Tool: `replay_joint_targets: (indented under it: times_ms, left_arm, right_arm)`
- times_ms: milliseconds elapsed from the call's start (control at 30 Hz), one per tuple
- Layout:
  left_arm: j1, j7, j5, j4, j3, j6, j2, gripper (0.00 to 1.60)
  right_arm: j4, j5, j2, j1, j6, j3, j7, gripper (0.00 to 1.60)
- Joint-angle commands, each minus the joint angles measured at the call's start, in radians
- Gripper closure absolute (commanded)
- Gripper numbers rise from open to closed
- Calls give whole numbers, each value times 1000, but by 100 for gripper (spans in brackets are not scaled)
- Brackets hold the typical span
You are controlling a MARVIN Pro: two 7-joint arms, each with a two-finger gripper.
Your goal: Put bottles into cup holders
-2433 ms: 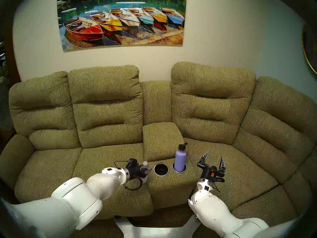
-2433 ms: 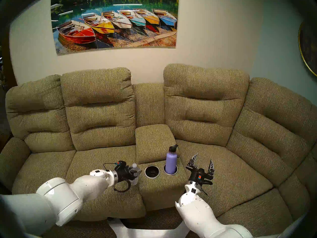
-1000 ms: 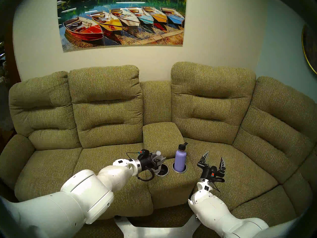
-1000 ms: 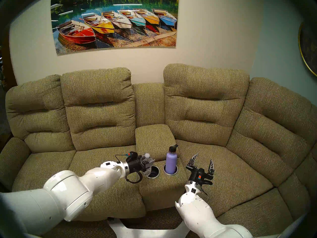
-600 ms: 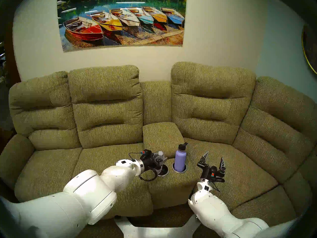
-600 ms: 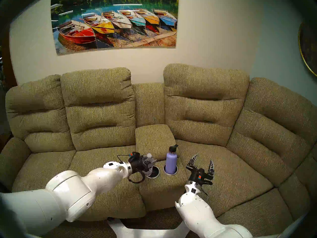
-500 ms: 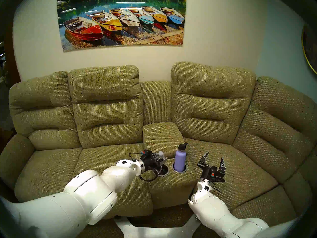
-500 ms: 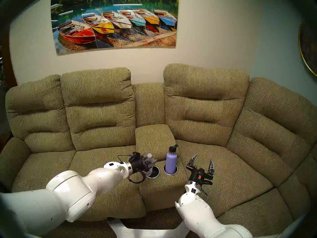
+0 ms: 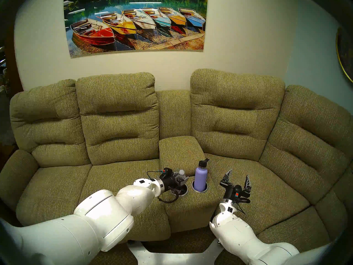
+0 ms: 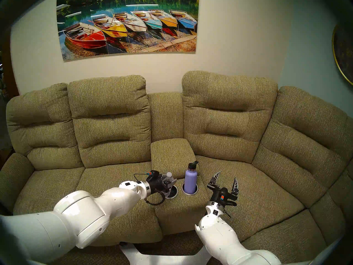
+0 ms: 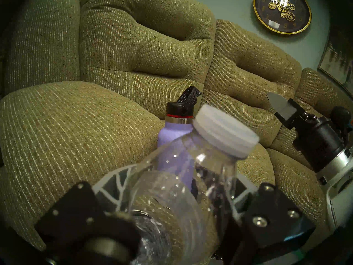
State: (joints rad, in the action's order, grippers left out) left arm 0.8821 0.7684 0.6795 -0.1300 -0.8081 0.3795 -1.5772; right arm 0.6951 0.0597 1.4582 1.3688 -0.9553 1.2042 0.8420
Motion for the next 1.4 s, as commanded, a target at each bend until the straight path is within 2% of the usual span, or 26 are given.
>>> replay_joint_targets:
  times_ms: [0,600,967,1000,1067,1167,1200,1267,1333,1367]
  left_arm:
    - [-20,-15,-15,-15,13,19,-21,160]
    - [50,-30,-91,0,85,105,5,160]
    - [66,-6,-93,13,86,173,57,159]
    - [67,-3,-93,13,85,178,61,136]
    - [68,3,-92,14,84,188,69,105]
    - [69,8,-89,14,80,199,74,78]
    - [69,10,-89,15,79,202,75,40]
    - [69,11,-88,16,76,207,77,19]
    - [67,12,-84,17,70,209,80,41]
    - [66,12,-81,19,65,210,82,41]
  right_arm:
    - [7,0,2,-8,-3,0,-1,0]
    - [7,0,2,-9,-3,-2,2,0]
    - [7,0,2,-9,-3,-3,3,0]
    - [7,0,1,-9,-3,-3,3,0]
    - [7,0,1,-9,-3,-4,3,0]
    - [8,0,1,-9,-3,-4,4,0]
    - [8,0,1,-10,-3,-4,4,0]
    - [8,0,1,-10,-3,-5,4,0]
    - [8,0,1,-10,-3,-5,5,0]
    - [8,0,1,-10,-3,-5,5,0]
